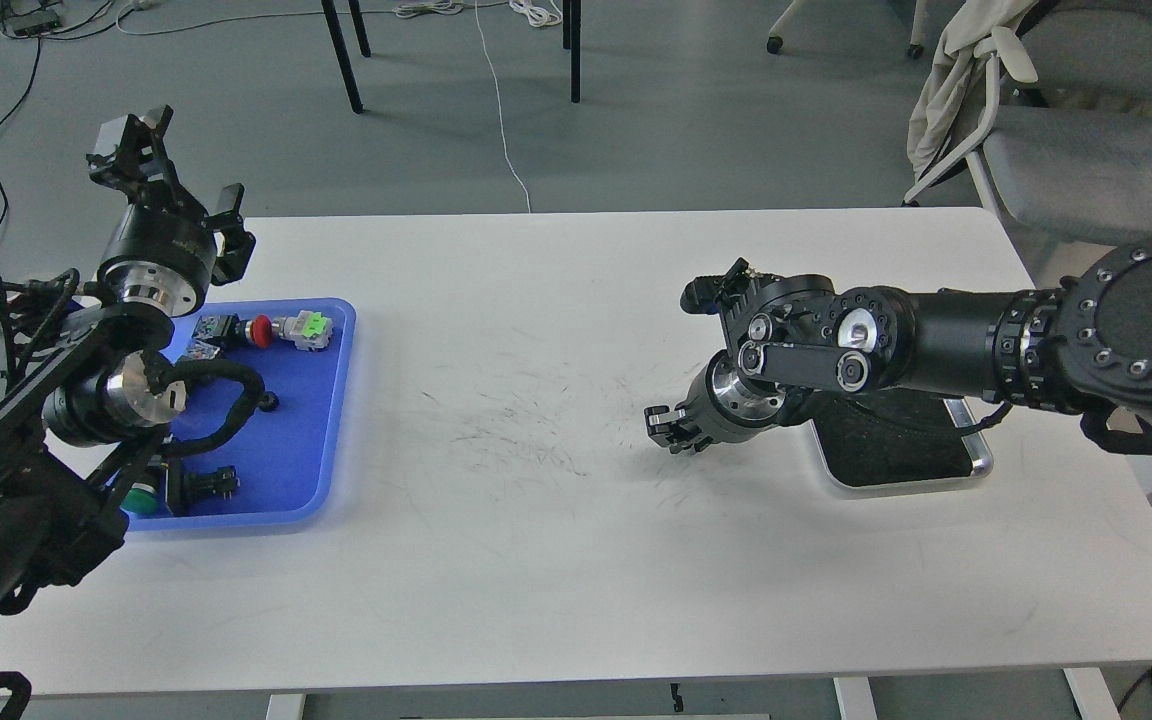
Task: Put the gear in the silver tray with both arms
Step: 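Carry the gear with the right gripper and lower it into the silver tray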
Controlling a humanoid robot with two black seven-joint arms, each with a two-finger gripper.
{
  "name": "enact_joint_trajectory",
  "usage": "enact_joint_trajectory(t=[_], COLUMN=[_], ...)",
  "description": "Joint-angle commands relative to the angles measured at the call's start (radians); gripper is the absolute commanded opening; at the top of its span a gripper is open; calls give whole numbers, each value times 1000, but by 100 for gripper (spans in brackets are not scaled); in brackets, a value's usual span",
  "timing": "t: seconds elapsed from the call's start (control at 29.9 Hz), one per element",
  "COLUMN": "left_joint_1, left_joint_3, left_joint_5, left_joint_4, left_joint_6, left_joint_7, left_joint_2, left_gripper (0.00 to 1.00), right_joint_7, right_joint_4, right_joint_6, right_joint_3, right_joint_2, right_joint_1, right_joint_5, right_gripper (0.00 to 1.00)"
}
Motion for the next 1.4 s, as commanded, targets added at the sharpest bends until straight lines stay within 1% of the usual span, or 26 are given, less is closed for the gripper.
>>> enact_joint_trajectory(t=[0.0,0.2,0.5,0.63,0.73,0.8,0.87,0.9,1.0,1.07,1.14,1.24,1.37], left_joint_1=[0,0,-1,-5,-5,-5,-5,-5,-5,-3,-3,-5,-8], left_joint_3=[0,0,3,3,3,5,5,5,5,5,8,9,11], left_joint_5=[0,5,9,9,9,9,9,9,9,9,9,9,11], left_joint_4=[0,0,0,3,3,3,3,3,3,3,3,3,3], left_joint_6=[0,0,0,0,0,0,0,0,0,1,1,1,1], left_joint_7=[0,2,2,3,2,3,2,2,2,2,2,3,3], left_joint_2=[1,1,0,-2,-3,-5,-8,-8,-10,-11,-11,-11,-11], left_gripper=[98,98,98,98,98,98,98,98,98,98,98,98,98], right_joint_7=[0,5,16,29,71,104,124,135,195,221,233,233,233], right_joint_4=[-1,7,37,28,19,4,-18,-34,-68,-81,-85,-85,-87], right_joint_6=[0,1,5,3,-15,-54,-109,-141,-241,-290,-331,-368,-373], right_joint_3=[2,10,114,123,123,126,132,135,141,141,143,145,143], right_joint_2=[0,0,-7,-208,-319,-386,-423,-431,-429,-426,-420,-411,-399], right_joint_1=[23,75,193,203,187,151,94,69,-29,-78,-119,-165,-210], right_joint_5=[6,12,2,-18,-78,-144,-198,-221,-271,-288,-290,-290,-290], right_gripper=[2,2,2,2,2,2,2,2,2,2,2,2,3])
